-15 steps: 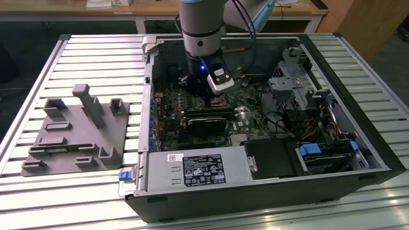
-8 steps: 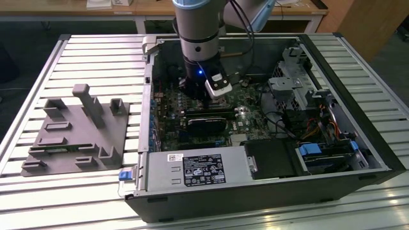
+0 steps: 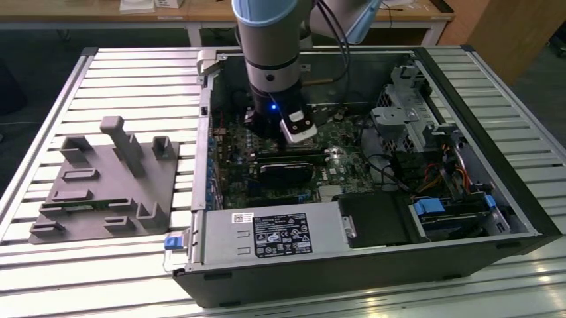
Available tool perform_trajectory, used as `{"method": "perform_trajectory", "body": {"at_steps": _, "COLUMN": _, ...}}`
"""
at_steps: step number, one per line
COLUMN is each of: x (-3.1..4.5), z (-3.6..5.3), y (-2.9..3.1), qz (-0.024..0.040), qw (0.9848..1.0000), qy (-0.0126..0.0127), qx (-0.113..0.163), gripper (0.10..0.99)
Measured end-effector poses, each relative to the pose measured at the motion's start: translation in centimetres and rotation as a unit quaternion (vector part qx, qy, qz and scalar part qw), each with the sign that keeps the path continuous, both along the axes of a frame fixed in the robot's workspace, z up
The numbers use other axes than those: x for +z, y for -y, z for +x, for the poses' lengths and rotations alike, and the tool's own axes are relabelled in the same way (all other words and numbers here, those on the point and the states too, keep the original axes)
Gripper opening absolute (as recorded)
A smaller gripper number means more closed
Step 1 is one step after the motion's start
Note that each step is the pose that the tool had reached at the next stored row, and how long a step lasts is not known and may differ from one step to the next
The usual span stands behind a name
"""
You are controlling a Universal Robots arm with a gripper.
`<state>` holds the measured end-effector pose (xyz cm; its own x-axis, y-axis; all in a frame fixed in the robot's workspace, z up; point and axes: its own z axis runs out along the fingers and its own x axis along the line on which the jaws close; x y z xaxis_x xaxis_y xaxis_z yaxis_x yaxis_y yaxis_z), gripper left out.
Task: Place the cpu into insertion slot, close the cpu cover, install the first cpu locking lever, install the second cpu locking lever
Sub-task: 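Install the second cpu locking lever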
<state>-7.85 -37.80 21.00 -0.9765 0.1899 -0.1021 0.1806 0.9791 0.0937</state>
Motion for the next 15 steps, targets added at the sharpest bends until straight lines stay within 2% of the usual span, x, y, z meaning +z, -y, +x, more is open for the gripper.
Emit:
{"method": "perform_trajectory", "body": {"at_steps": 8, "x": -0.26, "z": -1.02, "y": 0.81, "qz": 0.0379, "qw": 0.9993, "qy": 0.0001, "qx": 0.000, "gripper": 0.106}}
{"method": "perform_trajectory", "body": {"at_steps": 11, "x": -0.50, "z": -1.11, "y": 1.01, "qz": 0.0449, "qw": 0.9990, "qy": 0.0000, "qx": 0.000, "gripper": 0.106}}
{"method": "perform_trajectory", "body": {"at_steps": 15, "x": -0.84, "z": -1.11, "y": 1.03, "qz": 0.0498, "qw": 0.9988, "qy": 0.0000, "qx": 0.000, "gripper": 0.106}}
